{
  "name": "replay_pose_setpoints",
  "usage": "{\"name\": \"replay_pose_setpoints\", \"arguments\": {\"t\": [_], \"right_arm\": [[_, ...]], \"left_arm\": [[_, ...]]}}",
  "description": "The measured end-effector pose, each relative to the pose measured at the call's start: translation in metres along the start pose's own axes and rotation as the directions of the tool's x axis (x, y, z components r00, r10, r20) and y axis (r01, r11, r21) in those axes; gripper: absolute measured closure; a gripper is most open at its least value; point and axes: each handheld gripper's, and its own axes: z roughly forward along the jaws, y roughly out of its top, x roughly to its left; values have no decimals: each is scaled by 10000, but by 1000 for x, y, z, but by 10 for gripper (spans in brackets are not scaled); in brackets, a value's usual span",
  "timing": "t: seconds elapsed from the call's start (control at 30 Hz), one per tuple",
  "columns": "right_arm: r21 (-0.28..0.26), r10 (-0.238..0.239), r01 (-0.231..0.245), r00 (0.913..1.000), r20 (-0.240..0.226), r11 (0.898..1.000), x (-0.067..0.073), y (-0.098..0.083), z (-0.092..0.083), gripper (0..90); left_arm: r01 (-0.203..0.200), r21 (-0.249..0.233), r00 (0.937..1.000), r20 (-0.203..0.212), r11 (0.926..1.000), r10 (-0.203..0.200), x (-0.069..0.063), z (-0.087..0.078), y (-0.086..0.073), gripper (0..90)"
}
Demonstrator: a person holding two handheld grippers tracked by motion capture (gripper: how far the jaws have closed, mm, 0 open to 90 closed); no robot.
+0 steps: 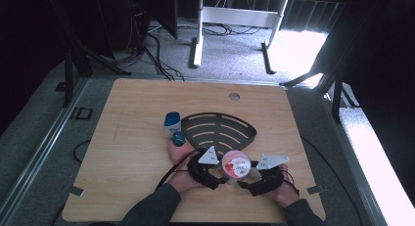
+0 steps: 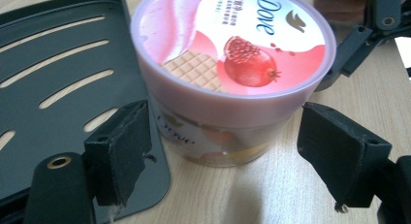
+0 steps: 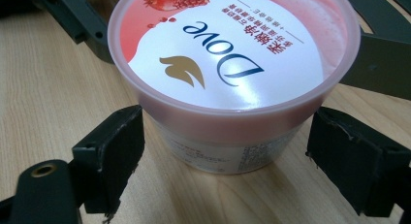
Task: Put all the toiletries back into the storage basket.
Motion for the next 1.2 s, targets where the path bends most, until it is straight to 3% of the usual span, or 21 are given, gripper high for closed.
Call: {"name": "replay_pose_setpoints", "arguments": {"t": [0.13,0.47,1.2], "right_arm": [[-160,-98,98,10000,11,9998,-1,1,-2,134],[-96,-431,434,9988,242,9990,3,5,-4,135],[12,-528,528,9981,327,9986,8,7,-11,132]], "left_arm": [[-484,244,9984,-275,9985,491,-3,2,2,227],[-470,275,9980,-421,9985,482,-7,2,3,229],[-675,229,9957,-614,9975,688,-16,-1,7,231]]}}
